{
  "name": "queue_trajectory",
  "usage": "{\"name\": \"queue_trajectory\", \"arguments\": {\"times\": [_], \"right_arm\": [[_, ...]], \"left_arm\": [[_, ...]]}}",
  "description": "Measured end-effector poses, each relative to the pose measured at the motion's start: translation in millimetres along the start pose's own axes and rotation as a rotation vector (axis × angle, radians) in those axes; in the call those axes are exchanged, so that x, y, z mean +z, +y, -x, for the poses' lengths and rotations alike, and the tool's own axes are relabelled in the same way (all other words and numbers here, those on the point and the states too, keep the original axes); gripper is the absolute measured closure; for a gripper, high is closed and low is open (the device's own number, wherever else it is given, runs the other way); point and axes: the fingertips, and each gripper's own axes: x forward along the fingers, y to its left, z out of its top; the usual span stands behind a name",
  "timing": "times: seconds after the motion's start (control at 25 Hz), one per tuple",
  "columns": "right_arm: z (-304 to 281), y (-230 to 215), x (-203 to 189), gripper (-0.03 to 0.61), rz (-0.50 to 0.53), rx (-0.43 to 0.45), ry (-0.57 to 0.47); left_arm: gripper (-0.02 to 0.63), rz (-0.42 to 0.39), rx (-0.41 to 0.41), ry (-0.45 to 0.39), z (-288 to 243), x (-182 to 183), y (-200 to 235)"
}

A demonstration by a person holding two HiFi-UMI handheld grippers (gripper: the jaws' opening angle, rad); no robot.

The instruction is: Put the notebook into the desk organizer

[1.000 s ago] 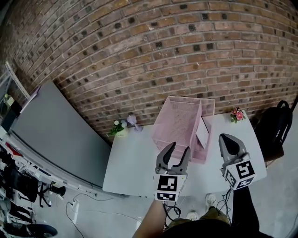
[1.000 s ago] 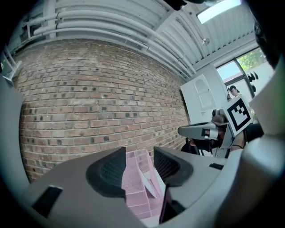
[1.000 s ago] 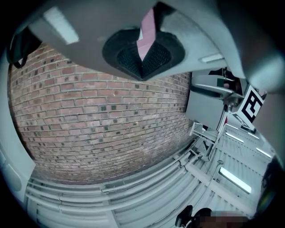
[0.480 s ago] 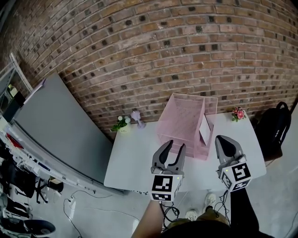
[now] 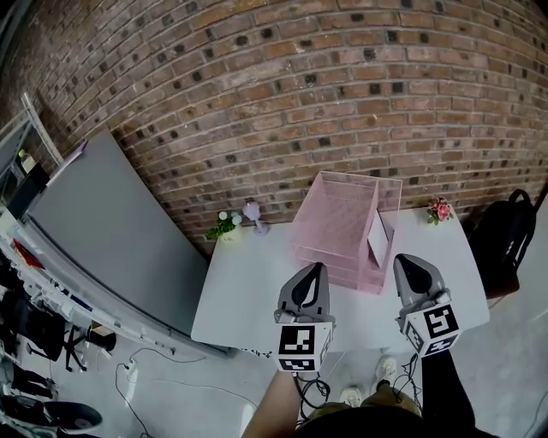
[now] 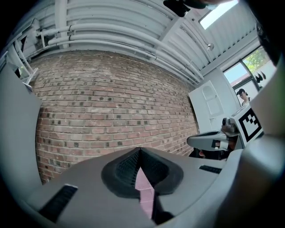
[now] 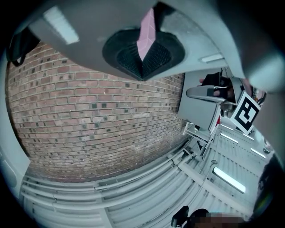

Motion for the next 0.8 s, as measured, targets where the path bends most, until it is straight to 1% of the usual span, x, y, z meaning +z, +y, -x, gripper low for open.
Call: {"name": "queue_trajectory", "arguments": {"times": [0.08, 0.24, 0.8], "right_arm": [[2.8, -2.0, 0.3, 0.578, 0.012, -0.008, -0.001], [4.9, -4.7, -3.1, 0.578, -0.013, -0.014, 0.003], [7.3, -10.9, -6.3, 0.578, -0.008, -0.031, 0.010]], "left_arm": [[0.606, -0.001, 0.005, 0.002, -0.6, -1.1, -0.2], [0.606, 0.000, 0.004, 0.004, -1.6, -2.4, -0.6], [0.606, -0.018, -0.013, 0.012, -8.4, -4.7, -8.0]]}}
